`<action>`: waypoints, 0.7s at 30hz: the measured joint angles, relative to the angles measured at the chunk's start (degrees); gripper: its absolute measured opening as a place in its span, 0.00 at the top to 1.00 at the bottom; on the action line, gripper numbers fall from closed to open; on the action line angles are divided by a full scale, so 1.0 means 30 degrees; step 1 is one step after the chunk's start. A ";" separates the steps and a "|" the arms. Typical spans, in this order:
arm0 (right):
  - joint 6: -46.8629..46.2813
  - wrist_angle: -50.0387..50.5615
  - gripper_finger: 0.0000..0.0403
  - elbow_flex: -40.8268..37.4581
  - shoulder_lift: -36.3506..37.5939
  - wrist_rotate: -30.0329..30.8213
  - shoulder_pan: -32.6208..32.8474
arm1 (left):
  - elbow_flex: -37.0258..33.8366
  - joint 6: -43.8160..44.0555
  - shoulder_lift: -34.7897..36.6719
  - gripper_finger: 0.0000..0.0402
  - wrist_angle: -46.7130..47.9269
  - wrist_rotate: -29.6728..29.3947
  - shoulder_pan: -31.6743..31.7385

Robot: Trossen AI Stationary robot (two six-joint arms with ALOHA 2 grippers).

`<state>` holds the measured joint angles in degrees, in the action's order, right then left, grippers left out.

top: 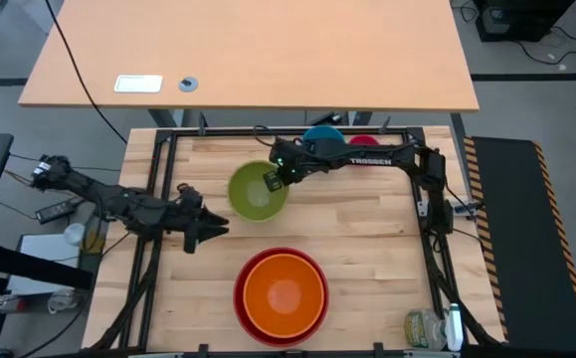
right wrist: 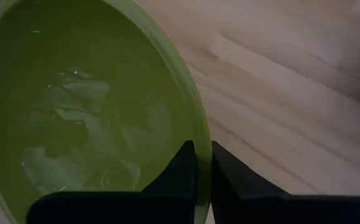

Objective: Nest bowls inside each other
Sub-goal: Stack the green bowl on top of the orange bowl

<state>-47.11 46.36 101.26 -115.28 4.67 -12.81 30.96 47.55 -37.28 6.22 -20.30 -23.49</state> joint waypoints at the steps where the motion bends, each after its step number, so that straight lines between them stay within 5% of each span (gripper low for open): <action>1: 0.0000 0.0298 0.93 0.0425 0.0000 0.0044 0.0097 | 0.0006 -0.0362 0.0002 0.54 -0.0712 -0.0045 -0.0193; 6: 0.0097 0.1724 0.93 0.2304 0.0000 -0.0472 0.0708 | 0.0000 -0.2339 0.0097 0.54 -0.3893 -0.0043 -0.1072; 11: 0.0852 0.3822 0.92 0.4055 0.0000 -0.3251 0.1634 | 0.0007 -0.4385 0.0089 0.54 -0.6042 0.0288 -0.2429; 21: 0.1121 0.5631 0.91 0.4828 0.0017 -0.4579 0.4838 | 0.0007 -0.4778 0.0062 0.54 -0.8241 0.0358 -0.3517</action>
<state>-43.75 63.26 115.74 -115.23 -9.07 1.70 30.98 33.21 -37.10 -18.50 -19.23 -34.04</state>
